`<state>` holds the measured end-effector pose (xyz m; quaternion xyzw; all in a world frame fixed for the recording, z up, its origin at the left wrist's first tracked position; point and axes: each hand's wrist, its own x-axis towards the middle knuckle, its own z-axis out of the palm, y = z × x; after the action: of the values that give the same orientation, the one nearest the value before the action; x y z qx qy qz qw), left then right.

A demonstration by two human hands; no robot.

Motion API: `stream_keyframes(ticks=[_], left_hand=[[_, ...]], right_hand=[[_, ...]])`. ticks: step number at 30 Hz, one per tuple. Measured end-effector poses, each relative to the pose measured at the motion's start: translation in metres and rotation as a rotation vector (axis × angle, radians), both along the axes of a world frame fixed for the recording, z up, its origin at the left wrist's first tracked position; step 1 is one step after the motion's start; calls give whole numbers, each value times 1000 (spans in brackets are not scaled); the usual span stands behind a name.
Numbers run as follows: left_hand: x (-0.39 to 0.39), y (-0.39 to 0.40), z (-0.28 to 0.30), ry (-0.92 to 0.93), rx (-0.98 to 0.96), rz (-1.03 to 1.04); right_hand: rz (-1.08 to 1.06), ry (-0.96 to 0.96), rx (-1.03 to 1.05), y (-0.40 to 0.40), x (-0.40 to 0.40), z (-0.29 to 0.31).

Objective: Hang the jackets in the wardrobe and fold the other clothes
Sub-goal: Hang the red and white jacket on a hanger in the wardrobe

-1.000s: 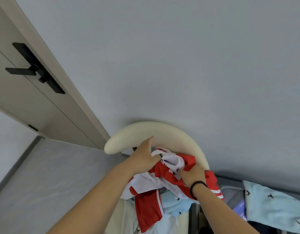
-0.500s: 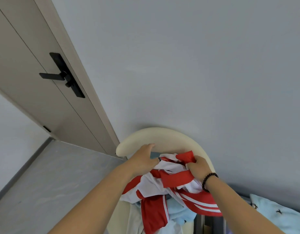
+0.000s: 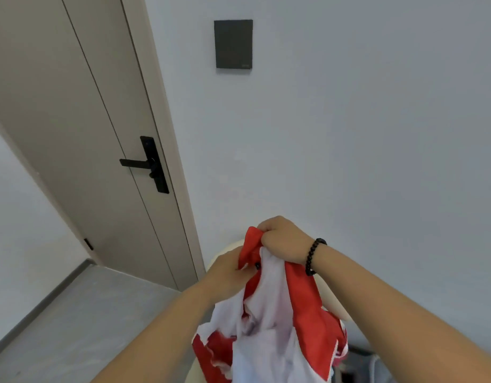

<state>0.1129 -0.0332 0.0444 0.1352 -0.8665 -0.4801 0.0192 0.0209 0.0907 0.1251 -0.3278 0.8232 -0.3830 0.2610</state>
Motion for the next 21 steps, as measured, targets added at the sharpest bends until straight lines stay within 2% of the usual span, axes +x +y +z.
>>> stream_keyframes(ticks=[4,9,13,15,18,21], left_hand=[[47,-15,31,151,89,135],[114,-36,96,342,11,234],[178,-60,150,486,-278,417],[212,-71,171,499,-434,512],[261,-78,192,489,-738,552],[307,-81,210,538,-1002,595]], right_hand=[[91,135,-45,-10,44,51],[224,308,-96,-21,96,100],[347,549,-125,-36,134,128],[378,662,-124,-47,151,139],[398,887,-103,-66,178,150],[348,1018,-198,-85,204,155]])
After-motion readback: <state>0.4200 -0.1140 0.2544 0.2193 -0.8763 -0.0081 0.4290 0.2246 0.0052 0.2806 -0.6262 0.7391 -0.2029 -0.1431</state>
